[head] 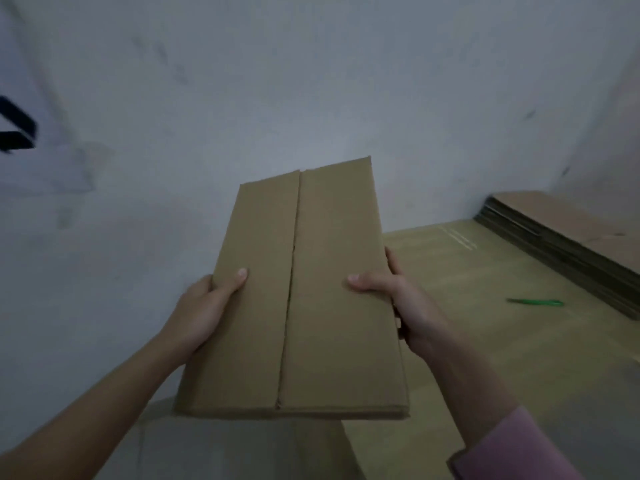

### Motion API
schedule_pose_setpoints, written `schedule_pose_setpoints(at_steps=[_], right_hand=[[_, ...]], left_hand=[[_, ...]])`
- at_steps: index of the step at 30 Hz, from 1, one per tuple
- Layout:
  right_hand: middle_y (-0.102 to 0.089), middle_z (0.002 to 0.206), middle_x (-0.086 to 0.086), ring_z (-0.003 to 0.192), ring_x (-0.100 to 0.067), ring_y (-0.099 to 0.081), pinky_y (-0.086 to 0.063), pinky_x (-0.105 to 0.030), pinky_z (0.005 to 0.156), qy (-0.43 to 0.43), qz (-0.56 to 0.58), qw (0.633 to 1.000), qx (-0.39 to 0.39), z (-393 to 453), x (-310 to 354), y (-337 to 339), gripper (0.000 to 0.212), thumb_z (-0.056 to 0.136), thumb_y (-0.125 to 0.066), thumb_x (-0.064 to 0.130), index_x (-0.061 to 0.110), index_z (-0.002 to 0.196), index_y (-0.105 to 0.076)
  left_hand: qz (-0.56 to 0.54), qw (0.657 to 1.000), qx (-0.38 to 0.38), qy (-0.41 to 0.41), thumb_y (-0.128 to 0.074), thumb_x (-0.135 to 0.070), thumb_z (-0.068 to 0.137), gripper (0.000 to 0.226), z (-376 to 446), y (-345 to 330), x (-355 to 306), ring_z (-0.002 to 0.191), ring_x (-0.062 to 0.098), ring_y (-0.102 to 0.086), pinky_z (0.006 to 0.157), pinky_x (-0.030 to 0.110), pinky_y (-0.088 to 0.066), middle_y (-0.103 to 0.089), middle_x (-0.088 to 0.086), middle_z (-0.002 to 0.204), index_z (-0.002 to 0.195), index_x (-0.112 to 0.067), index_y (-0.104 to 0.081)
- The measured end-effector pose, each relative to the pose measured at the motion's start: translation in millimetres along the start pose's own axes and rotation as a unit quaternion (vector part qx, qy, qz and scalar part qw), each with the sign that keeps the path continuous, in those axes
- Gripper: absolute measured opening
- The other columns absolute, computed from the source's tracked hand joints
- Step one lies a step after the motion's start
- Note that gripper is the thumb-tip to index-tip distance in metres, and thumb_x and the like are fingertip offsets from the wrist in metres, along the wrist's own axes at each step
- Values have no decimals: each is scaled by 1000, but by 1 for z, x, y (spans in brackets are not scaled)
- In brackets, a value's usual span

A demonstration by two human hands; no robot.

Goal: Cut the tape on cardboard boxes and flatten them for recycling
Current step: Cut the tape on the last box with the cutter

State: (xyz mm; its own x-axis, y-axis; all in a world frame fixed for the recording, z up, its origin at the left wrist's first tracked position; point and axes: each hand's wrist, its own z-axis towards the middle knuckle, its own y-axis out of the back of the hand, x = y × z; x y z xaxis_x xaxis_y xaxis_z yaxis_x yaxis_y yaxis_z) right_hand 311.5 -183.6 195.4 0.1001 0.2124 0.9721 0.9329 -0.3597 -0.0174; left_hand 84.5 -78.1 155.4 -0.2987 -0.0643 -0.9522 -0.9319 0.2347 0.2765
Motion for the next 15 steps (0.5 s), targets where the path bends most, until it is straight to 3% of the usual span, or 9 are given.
schedule_pose_setpoints(at_steps=[3,6,9,11,13,15], right_hand=[[-57,128,5,99,-19,-64,-55,-30,73,13,-5,999,-47,3,-2,72,122,42,-82,26,38,147,-23],[-45,134,6,108,-17,-52,-46,-31,82,22,-62,994,-85,12,-8,141,118,50,-84,27,40,148,-20],[-38,141,3,115,-19,-45,-44,-37,92,3,-145,984,-108,28,-16,204,121,43,-82,39,45,146,-20],[-38,143,2,113,-20,-47,-44,-36,91,-23,-132,986,-100,44,-20,243,115,51,-83,31,40,147,-22],[-42,143,-2,110,-21,-51,-46,-34,86,-46,-100,990,-89,61,-24,275,108,57,-82,22,33,148,-25],[-46,140,-4,108,-24,-54,-49,-36,86,-61,-95,990,-83,81,-24,299,107,56,-82,21,29,148,-28]], left_hand=[[-6,1000,16,23,-50,-45,92,47,6,-90,0,101,26,-60,88,33,-45,-64,11,113,118,-7,-61],[-24,996,49,72,-49,-42,94,48,12,-182,6,112,27,-56,98,36,-42,-60,11,124,124,-5,-57],[-38,989,67,128,-51,-33,95,27,11,-257,7,100,24,-58,85,30,-42,-62,15,119,100,-9,-62],[-39,987,66,142,-52,-35,94,26,10,-295,6,102,24,-59,88,31,-44,-63,13,118,100,-12,-63],[-28,987,49,147,-53,-41,92,42,15,-320,6,110,27,-57,97,38,-45,-61,13,122,118,-9,-60],[-9,988,39,146,-55,-39,92,48,24,-335,1,111,31,-56,91,39,-48,-59,17,125,126,-5,-53]])
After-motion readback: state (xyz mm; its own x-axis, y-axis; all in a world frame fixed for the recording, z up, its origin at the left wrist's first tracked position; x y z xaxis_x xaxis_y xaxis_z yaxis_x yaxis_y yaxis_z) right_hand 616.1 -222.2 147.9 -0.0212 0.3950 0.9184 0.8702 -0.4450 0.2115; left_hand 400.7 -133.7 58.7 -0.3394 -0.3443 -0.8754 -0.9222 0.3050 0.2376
